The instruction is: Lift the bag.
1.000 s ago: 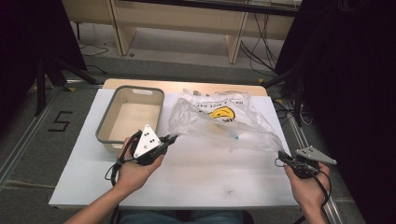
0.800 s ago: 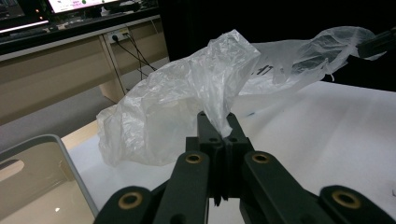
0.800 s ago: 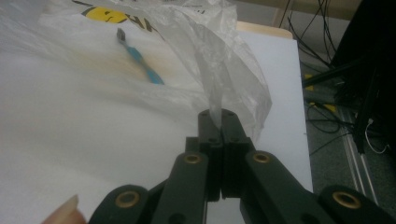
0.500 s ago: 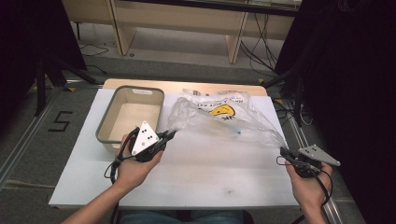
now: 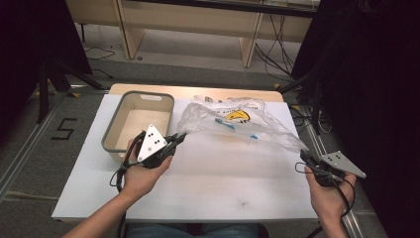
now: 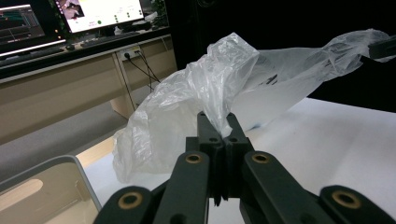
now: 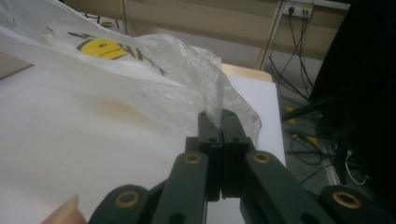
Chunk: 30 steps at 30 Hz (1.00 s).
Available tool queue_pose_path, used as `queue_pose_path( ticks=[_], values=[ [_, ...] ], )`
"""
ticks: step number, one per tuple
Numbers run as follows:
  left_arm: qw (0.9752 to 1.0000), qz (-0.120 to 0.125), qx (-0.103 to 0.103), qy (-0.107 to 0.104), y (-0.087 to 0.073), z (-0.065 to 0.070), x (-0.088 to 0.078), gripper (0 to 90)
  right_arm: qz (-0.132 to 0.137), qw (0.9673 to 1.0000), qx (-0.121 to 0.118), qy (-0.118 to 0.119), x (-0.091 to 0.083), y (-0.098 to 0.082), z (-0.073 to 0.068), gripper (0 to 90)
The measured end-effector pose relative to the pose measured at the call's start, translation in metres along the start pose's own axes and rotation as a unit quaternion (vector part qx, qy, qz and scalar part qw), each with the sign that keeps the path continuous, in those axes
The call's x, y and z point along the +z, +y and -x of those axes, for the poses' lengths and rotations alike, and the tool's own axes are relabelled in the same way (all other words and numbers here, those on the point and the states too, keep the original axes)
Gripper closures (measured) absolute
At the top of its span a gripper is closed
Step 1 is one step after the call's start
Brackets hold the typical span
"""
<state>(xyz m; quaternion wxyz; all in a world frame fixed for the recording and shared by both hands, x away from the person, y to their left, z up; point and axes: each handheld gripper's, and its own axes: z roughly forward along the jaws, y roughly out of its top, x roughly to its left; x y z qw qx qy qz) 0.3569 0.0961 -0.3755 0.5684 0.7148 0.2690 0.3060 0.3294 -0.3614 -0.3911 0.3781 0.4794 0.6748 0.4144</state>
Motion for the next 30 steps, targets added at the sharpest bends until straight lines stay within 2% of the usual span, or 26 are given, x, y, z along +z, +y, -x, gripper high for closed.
queue_pose_path(
  ticks=[14,30],
  values=[
    [0.9998,0.018,-0.002,0.006,0.011,-0.003,0.001,89.4,0.032,0.9994,-0.006,-0.009,-0.002,0.012,-0.001,89.9],
    [0.9993,0.036,-0.003,0.008,0.020,-0.003,0.000,89.4,0.049,0.9987,-0.008,-0.013,-0.002,0.019,-0.002,89.9]
  ],
)
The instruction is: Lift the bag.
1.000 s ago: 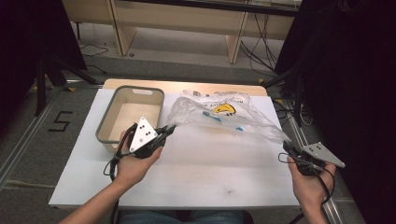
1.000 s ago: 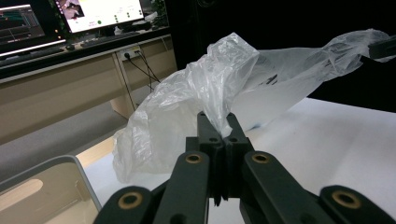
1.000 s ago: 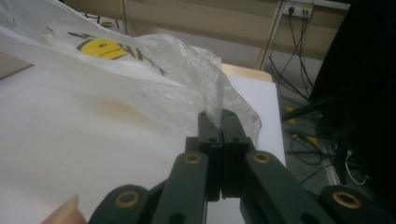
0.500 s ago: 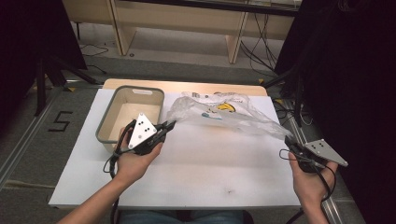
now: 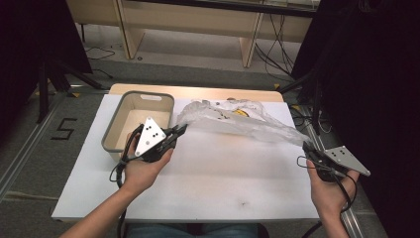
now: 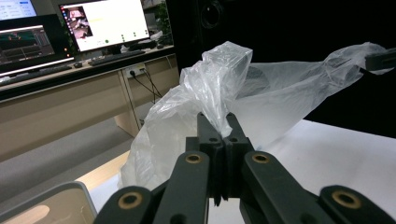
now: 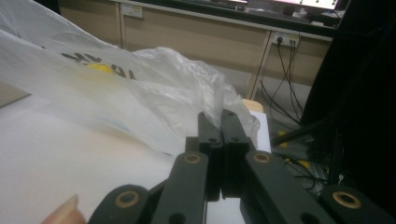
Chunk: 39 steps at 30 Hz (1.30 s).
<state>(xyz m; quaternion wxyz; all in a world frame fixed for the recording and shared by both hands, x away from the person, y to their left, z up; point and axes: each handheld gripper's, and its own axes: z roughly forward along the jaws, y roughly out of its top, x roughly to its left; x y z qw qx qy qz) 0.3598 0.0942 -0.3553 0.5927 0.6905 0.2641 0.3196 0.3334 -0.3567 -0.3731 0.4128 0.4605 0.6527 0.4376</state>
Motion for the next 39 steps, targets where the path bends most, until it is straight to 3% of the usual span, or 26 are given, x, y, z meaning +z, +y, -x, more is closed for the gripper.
queue_pose_path(
  ticks=[16,39],
  values=[
    [0.9992,0.035,-0.004,-0.020,0.024,0.009,-0.003,89.4,0.008,0.9999,-0.001,-0.006,-0.004,0.004,0.002,90.0],
    [0.9978,0.056,-0.004,-0.035,0.039,0.018,-0.003,89.4,0.009,0.9999,0.001,-0.011,-0.005,0.003,0.004,89.9]
  ],
)
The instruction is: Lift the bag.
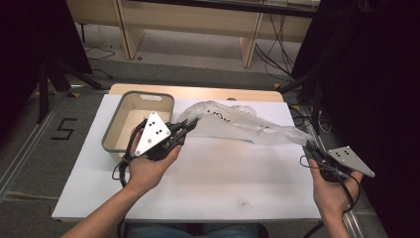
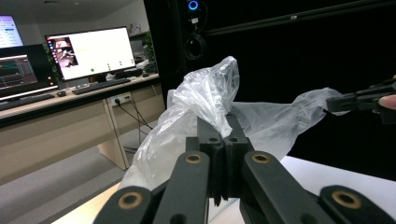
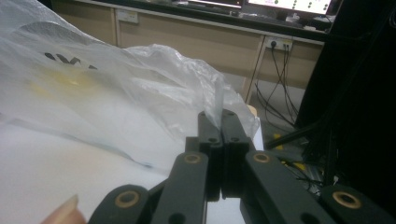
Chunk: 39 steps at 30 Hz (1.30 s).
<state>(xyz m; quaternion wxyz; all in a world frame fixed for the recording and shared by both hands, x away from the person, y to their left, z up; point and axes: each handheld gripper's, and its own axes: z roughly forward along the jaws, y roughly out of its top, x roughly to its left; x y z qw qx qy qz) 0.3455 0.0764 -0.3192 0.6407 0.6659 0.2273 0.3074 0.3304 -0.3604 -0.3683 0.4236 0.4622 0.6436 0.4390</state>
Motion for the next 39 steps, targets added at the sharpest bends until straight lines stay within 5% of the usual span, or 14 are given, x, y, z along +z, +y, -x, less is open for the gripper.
queue_pose_path(
  ticks=[14,39],
  values=[
    [0.9999,0.013,0.004,0.002,0.008,0.000,0.000,89.4,0.027,0.9995,0.001,-0.014,-0.008,0.010,0.002,90.0],
    [0.9980,-0.017,-0.001,0.061,-0.011,-0.037,0.032,89.4,0.055,0.9982,0.002,-0.023,0.012,0.033,0.002,89.9]
  ],
)
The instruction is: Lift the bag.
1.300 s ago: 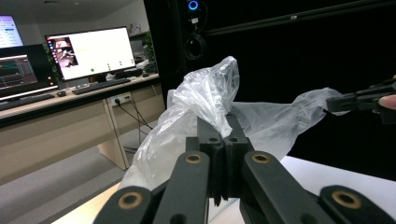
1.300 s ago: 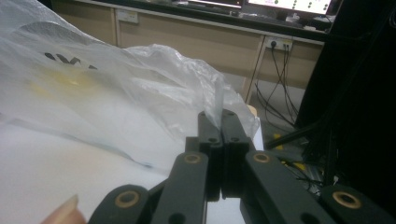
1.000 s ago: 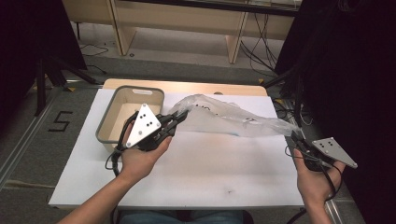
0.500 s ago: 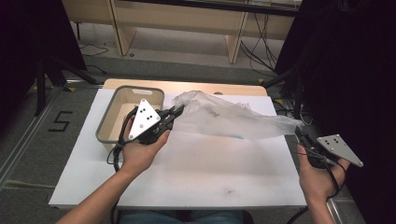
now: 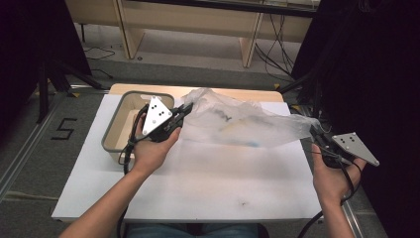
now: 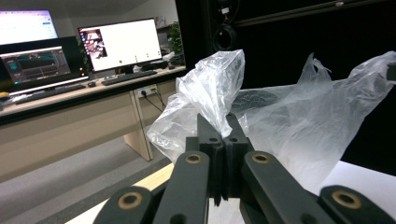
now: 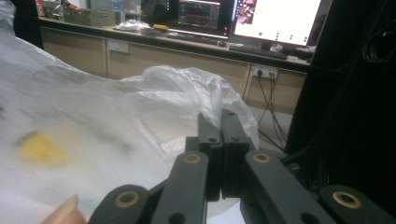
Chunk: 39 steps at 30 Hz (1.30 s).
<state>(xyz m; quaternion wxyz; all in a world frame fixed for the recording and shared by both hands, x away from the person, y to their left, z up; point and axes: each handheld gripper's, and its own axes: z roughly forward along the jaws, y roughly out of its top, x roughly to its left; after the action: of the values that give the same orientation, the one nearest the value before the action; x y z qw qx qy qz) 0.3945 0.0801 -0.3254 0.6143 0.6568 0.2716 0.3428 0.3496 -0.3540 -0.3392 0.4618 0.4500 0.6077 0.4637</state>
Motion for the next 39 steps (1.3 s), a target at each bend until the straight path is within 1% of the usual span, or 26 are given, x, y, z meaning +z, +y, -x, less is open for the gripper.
queue_pose_path(
  ticks=[2,5,6,7,8,11,13,14,15,18,19,22,29,30,33,39],
  values=[
    [1.0000,-0.005,-0.001,0.004,-0.002,-0.003,0.004,89.4,0.001,1.0000,0.001,0.000,0.007,0.002,-0.001,89.9],
    [0.9999,-0.013,-0.001,0.010,-0.005,-0.007,0.009,89.4,0.001,1.0000,0.000,0.002,0.012,0.003,-0.002,90.0],
    [0.9998,-0.015,-0.001,0.013,-0.006,-0.009,0.011,89.4,0.002,1.0000,-0.001,0.002,0.017,0.003,-0.005,89.9],
    [0.9998,-0.016,-0.001,0.014,-0.007,-0.010,0.012,89.4,0.002,1.0000,-0.001,0.002,0.017,0.003,-0.005,89.9],
    [0.9998,-0.016,-0.004,0.015,-0.007,-0.011,0.013,89.4,0.002,1.0000,-0.002,0.002,0.021,0.004,-0.007,90.0],
    [0.9996,-0.021,-0.004,0.020,-0.009,-0.016,0.018,89.4,0.002,1.0000,-0.002,0.002,0.026,0.004,-0.009,89.9],
    [0.9993,-0.027,-0.007,0.025,-0.011,-0.019,0.022,89.4,0.003,1.0000,-0.001,0.001,0.031,0.004,-0.010,89.9],
    [0.9992,-0.028,-0.011,0.028,-0.011,-0.021,0.024,89.4,0.001,1.0000,0.000,0.001,0.036,0.004,-0.012,89.9],
    [0.9990,-0.031,-0.011,0.030,-0.012,-0.023,0.026,89.4,0.001,1.0000,0.000,0.001,0.036,0.004,-0.012,89.9],
    [0.9986,-0.038,-0.013,0.035,-0.014,-0.028,0.031,89.4,0.000,1.0000,-0.001,-0.002,0.046,0.003,-0.014,89.9],
    [0.9983,-0.041,-0.015,0.037,-0.015,-0.030,0.032,89.4,0.000,1.0000,-0.001,-0.002,0.046,0.003,-0.014,89.9],
    [0.9976,-0.053,-0.017,0.042,-0.019,-0.034,0.037,89.4,-0.001,1.0000,0.001,-0.003,0.053,0.001,-0.016,89.8],
    [0.9960,-0.071,-0.022,0.048,-0.026,-0.039,0.047,89.2,-0.013,0.9999,0.000,-0.005,0.067,-0.008,-0.019,89.8],
    [0.9955,-0.077,-0.023,0.050,-0.028,-0.040,0.049,89.3,-0.015,0.9999,0.001,-0.006,0.068,-0.009,-0.019,89.8],
    [0.9945,-0.090,-0.021,0.050,-0.031,-0.040,0.053,89.2,-0.024,0.9997,0.003,-0.007,0.072,-0.013,-0.018,89.8],
    [0.9927,-0.106,-0.026,0.052,-0.038,-0.040,0.062,89.2,-0.037,0.9993,0.005,-0.003,0.079,-0.020,-0.020,89.8]
  ],
)
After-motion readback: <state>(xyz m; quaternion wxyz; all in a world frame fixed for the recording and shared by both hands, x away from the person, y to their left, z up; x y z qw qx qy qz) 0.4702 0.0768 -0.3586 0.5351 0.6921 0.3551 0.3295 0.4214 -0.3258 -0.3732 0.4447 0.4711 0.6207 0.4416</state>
